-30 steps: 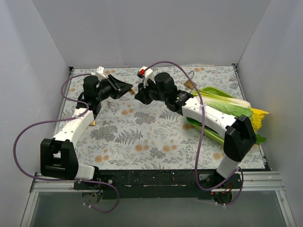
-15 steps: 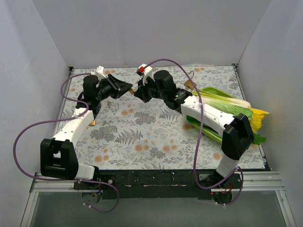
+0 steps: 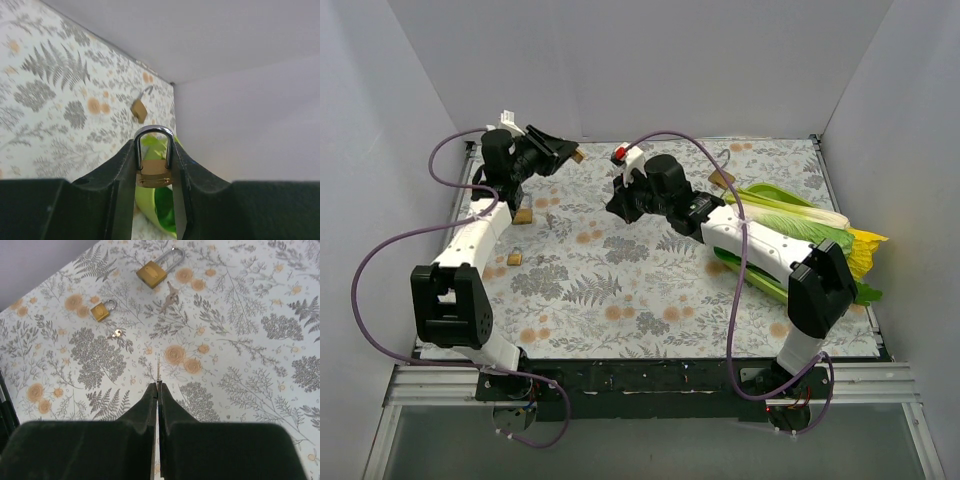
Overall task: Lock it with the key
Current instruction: Lock the lock, then place the lock at the center of the board, then place the key at the center of the board.
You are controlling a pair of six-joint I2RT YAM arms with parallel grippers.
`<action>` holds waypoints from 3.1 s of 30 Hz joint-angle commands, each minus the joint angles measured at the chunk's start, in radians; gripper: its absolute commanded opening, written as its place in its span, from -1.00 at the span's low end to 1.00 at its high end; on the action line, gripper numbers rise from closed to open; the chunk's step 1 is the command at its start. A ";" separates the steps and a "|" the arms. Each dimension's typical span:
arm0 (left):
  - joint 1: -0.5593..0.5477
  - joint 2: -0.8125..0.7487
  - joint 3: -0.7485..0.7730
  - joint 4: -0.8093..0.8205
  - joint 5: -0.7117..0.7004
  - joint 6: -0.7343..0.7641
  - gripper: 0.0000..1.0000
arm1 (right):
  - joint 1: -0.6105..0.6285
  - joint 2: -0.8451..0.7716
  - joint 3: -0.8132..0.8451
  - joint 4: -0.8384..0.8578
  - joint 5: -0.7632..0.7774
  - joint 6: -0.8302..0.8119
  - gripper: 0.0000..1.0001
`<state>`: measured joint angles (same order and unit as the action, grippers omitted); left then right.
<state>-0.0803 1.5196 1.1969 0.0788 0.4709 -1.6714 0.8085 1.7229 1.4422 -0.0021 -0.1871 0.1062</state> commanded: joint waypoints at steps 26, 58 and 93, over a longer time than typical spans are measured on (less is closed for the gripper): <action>0.005 0.507 0.415 -0.648 -0.083 0.720 -1.00 | -0.083 0.518 0.334 0.102 -0.071 0.285 -0.97; -0.090 0.634 0.423 -0.633 -0.245 0.679 -0.62 | -0.144 0.659 0.291 0.152 -0.164 0.478 -0.97; -0.024 0.429 0.329 -0.527 -0.172 0.610 0.96 | -0.152 0.688 0.302 0.087 -0.058 0.540 -0.30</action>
<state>-0.1032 2.0712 1.5421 -0.4759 0.2863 -1.0630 0.6621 2.3798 1.7081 0.1413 -0.3103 0.6556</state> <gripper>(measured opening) 0.981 0.305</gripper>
